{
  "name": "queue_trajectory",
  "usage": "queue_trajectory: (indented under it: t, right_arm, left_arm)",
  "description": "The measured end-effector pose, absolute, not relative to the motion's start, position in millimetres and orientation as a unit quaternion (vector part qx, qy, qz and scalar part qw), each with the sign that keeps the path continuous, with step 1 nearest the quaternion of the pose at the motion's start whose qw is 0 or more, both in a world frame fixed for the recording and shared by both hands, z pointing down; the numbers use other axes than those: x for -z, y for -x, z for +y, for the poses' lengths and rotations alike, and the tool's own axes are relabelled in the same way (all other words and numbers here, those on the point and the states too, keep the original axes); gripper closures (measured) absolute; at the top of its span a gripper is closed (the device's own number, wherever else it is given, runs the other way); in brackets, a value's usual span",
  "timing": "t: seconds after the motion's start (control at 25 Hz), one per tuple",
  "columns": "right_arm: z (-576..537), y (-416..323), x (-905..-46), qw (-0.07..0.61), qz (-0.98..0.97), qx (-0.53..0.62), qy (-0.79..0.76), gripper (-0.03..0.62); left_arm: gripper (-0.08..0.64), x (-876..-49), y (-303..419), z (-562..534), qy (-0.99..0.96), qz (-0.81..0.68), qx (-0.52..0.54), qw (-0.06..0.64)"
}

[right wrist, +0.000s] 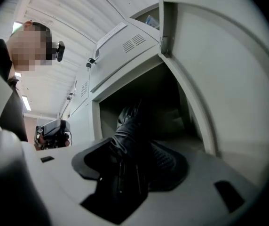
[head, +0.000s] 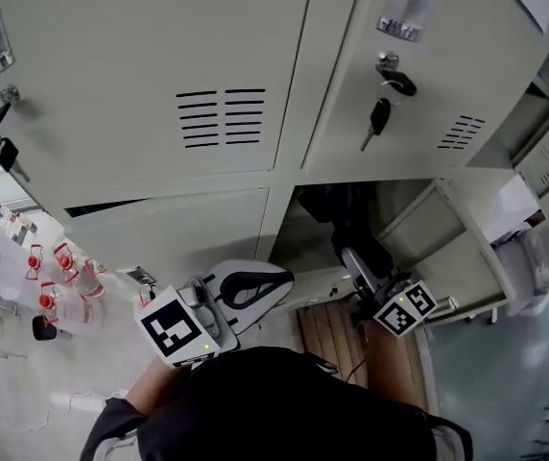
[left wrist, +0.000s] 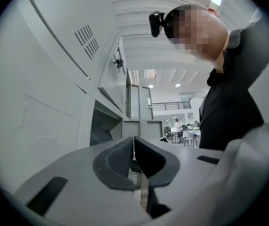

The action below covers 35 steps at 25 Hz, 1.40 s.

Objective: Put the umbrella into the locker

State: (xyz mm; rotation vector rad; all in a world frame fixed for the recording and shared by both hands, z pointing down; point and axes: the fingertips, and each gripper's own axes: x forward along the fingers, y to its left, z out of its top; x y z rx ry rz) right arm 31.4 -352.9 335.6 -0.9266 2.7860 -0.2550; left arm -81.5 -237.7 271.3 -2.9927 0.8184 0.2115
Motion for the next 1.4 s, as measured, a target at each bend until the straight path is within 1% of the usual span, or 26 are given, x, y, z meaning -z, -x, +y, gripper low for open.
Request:
queue_trajectory:
  t: [0.36,0.8,1.4]
  right_arm:
    - [-391,-17,-331,0.075,0.939,0.072,0.327,0.359]
    - [-423,7,-332,0.024,0.943,0.033,0.331,0.360]
    - [-448,44,-327,-0.068,0.950,-0.023,0.303,0.362]
  left_arm:
    - [0.540,-275,111,-241,0.950,0.306,-0.065,0.013]
    - [0.540,-279,127,-238,0.940,0.336,-0.062,0.015]
    - [0.540,-281,127,-227,0.940,0.335,-0.064,0.017]
